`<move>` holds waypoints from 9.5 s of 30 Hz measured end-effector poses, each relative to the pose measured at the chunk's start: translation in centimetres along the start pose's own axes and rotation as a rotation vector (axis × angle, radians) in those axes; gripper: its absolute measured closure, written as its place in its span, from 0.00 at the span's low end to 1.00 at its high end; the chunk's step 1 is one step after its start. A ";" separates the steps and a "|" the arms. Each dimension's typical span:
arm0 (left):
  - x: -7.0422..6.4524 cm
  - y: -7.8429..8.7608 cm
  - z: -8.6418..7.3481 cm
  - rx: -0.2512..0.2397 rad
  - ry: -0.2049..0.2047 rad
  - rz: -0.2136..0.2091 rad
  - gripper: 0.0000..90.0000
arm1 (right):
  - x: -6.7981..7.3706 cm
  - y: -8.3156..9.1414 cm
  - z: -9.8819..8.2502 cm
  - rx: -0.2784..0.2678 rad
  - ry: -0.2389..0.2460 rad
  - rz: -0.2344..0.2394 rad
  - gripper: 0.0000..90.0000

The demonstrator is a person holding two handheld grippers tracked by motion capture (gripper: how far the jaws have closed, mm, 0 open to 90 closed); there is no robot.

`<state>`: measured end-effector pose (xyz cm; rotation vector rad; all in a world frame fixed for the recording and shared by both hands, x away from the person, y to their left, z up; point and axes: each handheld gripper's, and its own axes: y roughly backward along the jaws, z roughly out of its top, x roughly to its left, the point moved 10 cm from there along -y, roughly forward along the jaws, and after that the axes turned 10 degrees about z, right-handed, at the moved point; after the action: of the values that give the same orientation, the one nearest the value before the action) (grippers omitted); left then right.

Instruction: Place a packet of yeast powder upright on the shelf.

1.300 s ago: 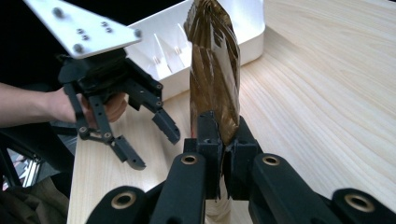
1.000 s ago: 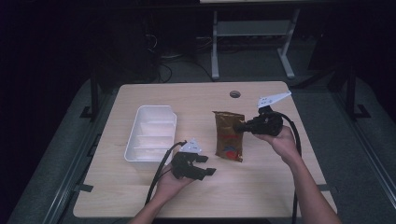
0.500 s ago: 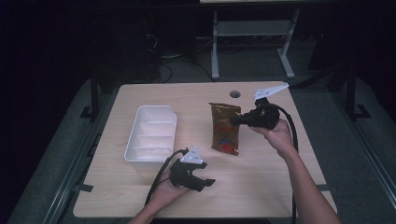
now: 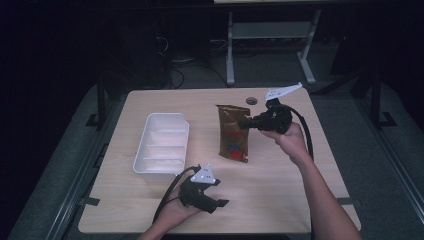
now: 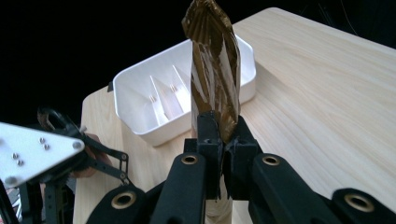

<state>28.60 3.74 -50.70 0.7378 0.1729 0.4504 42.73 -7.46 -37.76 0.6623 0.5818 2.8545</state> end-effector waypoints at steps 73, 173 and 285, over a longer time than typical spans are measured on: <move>-0.2 1.6 -1.5 -0.007 -0.069 -0.001 0.31 | 5.8 -14.7 9.3 0.048 0.103 0.213 0.95; -0.4 1.1 -2.0 0.020 -0.071 -0.007 0.31 | 3.3 -21.3 2.0 0.158 -0.044 0.309 0.86; 1.4 2.0 -1.4 -0.027 -0.020 0.030 0.31 | -0.1 -1.4 -6.1 0.021 -0.143 0.089 0.47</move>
<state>28.79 6.56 -50.32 0.7186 0.1373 0.4731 40.16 -8.26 -43.39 0.9093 0.5749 2.8542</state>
